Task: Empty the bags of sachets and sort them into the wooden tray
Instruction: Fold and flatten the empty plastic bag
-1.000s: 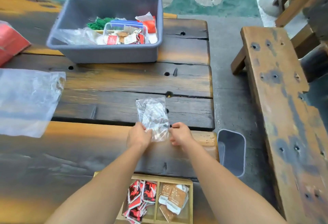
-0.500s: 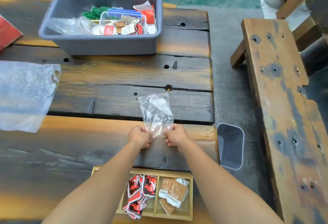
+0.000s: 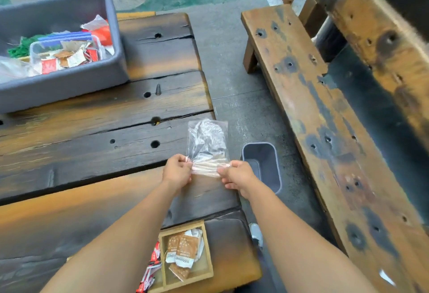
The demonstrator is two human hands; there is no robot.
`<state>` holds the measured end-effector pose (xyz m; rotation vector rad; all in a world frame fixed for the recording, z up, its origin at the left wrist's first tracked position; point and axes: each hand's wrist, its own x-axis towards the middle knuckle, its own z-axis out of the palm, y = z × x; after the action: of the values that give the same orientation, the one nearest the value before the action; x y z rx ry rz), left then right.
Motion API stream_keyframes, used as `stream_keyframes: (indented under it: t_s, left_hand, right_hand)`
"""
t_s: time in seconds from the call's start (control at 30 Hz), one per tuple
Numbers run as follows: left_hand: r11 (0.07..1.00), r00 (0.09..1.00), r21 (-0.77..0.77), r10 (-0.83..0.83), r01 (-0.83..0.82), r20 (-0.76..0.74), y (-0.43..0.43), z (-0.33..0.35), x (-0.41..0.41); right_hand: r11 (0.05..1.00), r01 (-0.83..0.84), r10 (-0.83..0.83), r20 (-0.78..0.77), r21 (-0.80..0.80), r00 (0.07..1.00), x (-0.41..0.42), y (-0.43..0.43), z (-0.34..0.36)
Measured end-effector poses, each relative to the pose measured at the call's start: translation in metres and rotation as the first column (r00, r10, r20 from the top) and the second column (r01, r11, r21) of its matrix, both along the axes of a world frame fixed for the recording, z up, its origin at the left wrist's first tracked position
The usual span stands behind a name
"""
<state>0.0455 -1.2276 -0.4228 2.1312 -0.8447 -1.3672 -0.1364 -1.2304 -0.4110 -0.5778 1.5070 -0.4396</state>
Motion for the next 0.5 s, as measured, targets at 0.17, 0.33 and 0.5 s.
stream_keyframes:
  t_s: [0.17, 0.33, 0.5]
  left_hand:
    - [0.993, 0.993, 0.006, -0.117, 0.117, -0.027, -0.012, -0.012, -0.072]
    - [0.972, 0.972, 0.025, -0.231, 0.232, -0.042, -0.016, -0.027, -0.144]
    - [0.945, 0.944, 0.048, -0.326, 0.324, 0.057, -0.017, -0.041, -0.197]
  right_hand:
    - [0.991, 0.134, -0.133, -0.049, 0.014, 0.99, -0.072, 0.016, -0.007]
    - [0.96, 0.269, -0.262, -0.082, 0.078, 0.961, -0.139, 0.039, -0.021]
    - [0.927, 0.347, -0.332, -0.117, 0.141, 0.936, -0.184, 0.053, -0.034]
